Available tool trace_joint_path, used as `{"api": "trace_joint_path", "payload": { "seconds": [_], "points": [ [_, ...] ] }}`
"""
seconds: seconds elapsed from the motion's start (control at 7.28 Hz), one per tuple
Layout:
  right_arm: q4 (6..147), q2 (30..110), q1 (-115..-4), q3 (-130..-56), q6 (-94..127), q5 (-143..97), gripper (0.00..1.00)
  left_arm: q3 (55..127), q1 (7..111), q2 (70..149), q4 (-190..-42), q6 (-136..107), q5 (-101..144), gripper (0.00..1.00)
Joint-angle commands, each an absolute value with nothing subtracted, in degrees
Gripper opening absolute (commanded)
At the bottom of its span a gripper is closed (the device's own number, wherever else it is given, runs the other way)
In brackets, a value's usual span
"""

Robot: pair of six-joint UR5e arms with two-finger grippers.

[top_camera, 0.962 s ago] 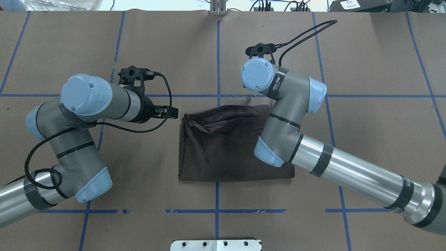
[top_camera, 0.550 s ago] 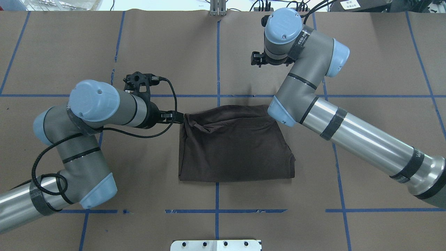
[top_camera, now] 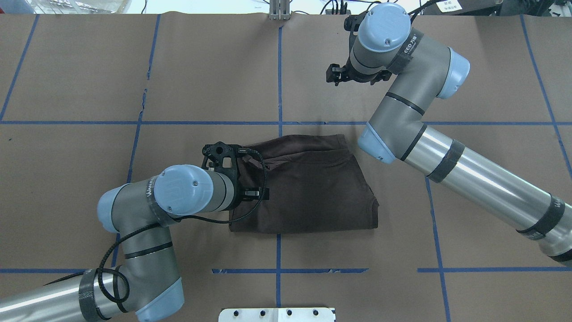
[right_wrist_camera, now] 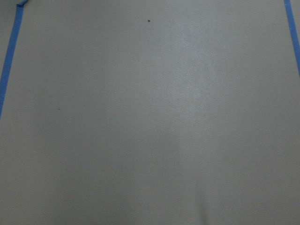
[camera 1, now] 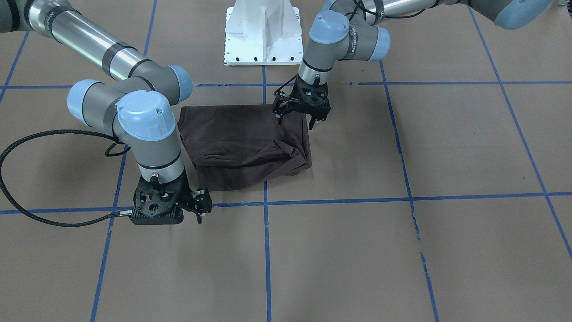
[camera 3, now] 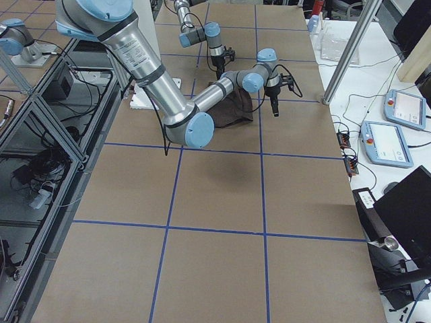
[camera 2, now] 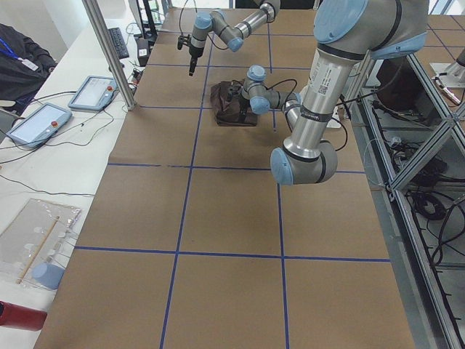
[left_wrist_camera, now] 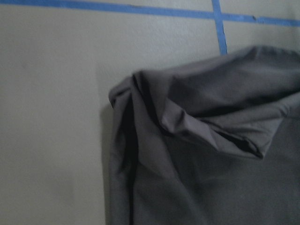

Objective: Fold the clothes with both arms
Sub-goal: 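Release the shirt with the left gripper and lift it away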

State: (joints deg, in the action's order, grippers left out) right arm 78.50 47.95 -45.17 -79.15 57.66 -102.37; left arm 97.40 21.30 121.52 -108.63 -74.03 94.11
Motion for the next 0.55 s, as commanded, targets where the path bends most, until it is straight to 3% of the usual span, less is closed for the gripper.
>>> {"api": "trace_joint_path", "payload": {
  "seconds": [0.0, 0.41],
  "points": [
    [78.6, 48.2, -45.2, -79.4, 57.7, -102.3, 1.00, 95.5, 21.1, 124.5, -104.7, -74.1, 93.6, 1.00],
    [78.6, 48.5, -45.2, -79.5, 57.7, -102.3, 1.00, 92.0, 22.5, 126.3, -105.0, -74.1, 93.6, 1.00]
  ]
}}
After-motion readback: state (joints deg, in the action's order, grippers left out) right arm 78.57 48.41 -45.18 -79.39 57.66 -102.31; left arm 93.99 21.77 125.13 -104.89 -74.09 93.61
